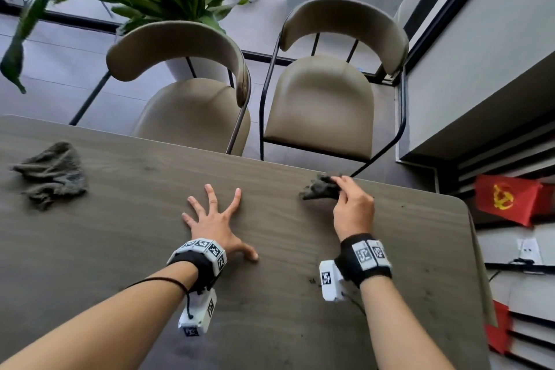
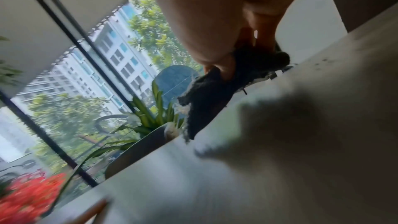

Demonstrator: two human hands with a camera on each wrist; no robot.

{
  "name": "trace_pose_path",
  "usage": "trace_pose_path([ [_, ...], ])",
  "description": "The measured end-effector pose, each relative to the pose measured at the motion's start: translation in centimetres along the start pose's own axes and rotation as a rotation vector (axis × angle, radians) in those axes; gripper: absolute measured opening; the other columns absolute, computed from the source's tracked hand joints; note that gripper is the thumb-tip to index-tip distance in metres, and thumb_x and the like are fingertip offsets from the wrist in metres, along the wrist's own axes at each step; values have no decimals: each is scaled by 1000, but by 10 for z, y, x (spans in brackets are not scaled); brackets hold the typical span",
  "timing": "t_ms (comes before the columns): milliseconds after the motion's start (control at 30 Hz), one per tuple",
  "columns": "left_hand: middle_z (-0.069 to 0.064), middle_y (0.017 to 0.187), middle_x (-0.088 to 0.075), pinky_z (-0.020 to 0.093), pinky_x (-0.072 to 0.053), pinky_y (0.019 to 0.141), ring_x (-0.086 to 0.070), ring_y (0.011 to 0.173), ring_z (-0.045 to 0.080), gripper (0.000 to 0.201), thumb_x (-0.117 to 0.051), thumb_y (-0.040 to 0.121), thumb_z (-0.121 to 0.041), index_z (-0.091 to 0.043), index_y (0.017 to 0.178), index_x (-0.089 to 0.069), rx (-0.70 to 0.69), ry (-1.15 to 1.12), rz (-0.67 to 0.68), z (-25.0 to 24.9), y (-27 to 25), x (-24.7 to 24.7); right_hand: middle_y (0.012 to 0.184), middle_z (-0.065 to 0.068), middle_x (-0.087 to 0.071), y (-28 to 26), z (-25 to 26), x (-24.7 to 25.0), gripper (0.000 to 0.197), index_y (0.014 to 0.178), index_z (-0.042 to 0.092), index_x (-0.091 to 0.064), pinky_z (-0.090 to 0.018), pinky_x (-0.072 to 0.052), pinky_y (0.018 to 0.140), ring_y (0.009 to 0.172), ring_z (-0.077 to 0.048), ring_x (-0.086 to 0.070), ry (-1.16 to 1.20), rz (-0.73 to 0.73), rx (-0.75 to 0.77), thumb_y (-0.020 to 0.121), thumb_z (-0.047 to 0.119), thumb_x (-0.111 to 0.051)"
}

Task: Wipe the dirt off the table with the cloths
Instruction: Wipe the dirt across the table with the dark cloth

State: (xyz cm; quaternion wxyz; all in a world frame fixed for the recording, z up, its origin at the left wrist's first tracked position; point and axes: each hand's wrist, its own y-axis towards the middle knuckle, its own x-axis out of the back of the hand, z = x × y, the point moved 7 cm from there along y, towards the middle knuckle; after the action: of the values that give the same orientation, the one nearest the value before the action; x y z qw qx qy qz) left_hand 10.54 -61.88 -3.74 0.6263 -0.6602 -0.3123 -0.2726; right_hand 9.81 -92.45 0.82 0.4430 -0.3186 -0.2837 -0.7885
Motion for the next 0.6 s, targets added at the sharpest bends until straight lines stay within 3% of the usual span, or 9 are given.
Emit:
trace_pose_path([
  [133, 15, 156, 42, 73, -9, 115, 20, 144, 58, 159, -77, 28, -87, -58, 146, 26, -1, 2, -5, 0, 0, 0, 131, -14, -60, -90, -6, -25, 50, 112, 20, -73, -46, -36, 110, 125, -31, -54, -87, 169, -74, 79, -15, -57],
  [200, 16, 155, 42, 72, -8, 115, 20, 144, 58, 159, -77, 29, -87, -58, 146, 26, 3, 2, -3, 0, 0, 0, 134, -17, -57, -99, -8, -37, 54, 112, 21, -73, -52, -33, 110, 127, -36, -52, -138, 182, -64, 77, -17, -59],
  [467, 14, 156, 41, 71, -9, 116, 19, 145, 56, 159, -76, 27, -88, -60, 145, 26, 17, 19, -8, 1, 2, -1, 130, -17, -60, -4, 19, -70, 52, 112, 18, -73, -48, -38, 108, 123, -37, -55, -158, 134, 8, 79, -15, -51],
  [600, 13, 157, 40, 70, -10, 117, 17, 146, 56, 159, -75, 25, -89, -60, 144, 26, 15, 31, -14, 1, 2, 0, 110, -10, -70, 44, 23, -84, 43, 112, 22, -73, -39, -45, 98, 102, -39, -61, -85, 182, -5, 87, -3, -50],
])
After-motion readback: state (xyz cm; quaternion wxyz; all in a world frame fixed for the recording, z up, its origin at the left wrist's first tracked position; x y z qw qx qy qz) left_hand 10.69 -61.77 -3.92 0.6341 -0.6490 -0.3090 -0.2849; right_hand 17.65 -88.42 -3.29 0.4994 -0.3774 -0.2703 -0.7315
